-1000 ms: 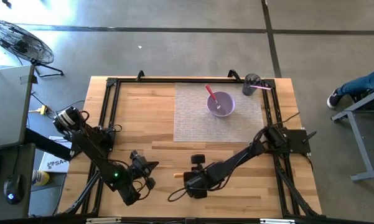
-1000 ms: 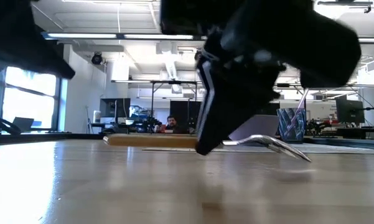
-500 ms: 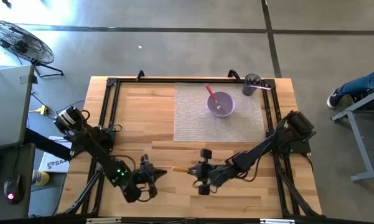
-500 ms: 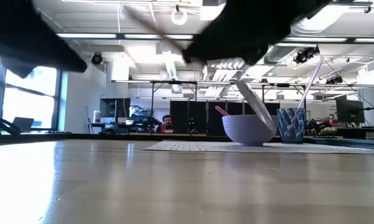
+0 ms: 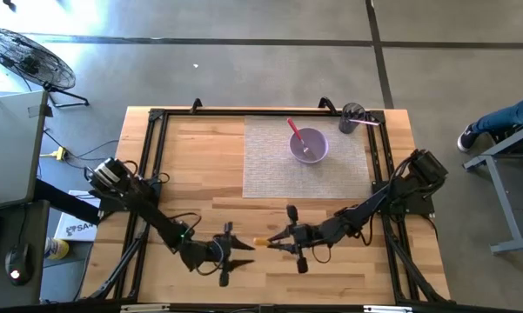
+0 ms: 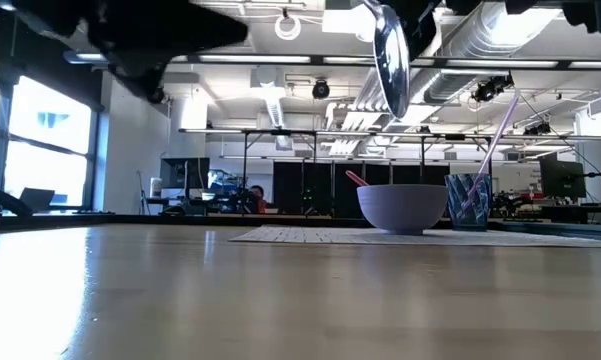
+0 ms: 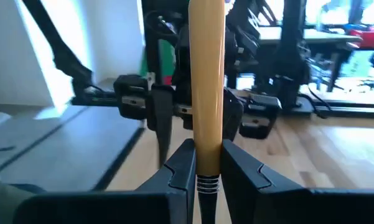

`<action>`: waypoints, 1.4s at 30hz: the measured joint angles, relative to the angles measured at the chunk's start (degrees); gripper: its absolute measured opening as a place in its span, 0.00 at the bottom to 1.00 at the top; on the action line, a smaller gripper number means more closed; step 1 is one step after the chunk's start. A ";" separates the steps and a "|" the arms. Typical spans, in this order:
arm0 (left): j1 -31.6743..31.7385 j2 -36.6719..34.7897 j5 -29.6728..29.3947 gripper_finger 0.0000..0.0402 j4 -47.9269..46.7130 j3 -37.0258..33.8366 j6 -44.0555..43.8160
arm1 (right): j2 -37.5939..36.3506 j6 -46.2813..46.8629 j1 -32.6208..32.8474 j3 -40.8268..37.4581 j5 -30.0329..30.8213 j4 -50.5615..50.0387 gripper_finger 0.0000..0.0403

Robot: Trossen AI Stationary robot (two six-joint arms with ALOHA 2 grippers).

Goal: Pick & Place Utensil
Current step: Put the yellow spoon into the purple bowl

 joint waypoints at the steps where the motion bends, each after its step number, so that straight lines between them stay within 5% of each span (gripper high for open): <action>1: 0.50 0.86 1.51 0.41 2.48 0.28 1.69 | 0.02 -0.09 0.00 -0.52 -1.32 1.58 0.12; 8: 5.66 5.76 7.85 0.43 4.18 5.53 7.02 | 0.02 -0.32 -0.63 -1.19 -13.08 8.26 0.13; 15: 10.05 7.01 14.84 0.44 -1.48 10.34 10.30 | 0.04 -0.01 -1.07 -1.19 -17.93 7.96 0.13; 20: 12.11 6.97 25.31 0.44 -1.60 11.97 11.44 | 0.04 -0.18 -1.03 -1.19 -20.67 8.20 0.12; 42: 13.81 6.97 32.08 0.44 2.53 11.93 11.50 | 0.07 -3.83 -4.72 -1.15 -25.65 14.70 0.13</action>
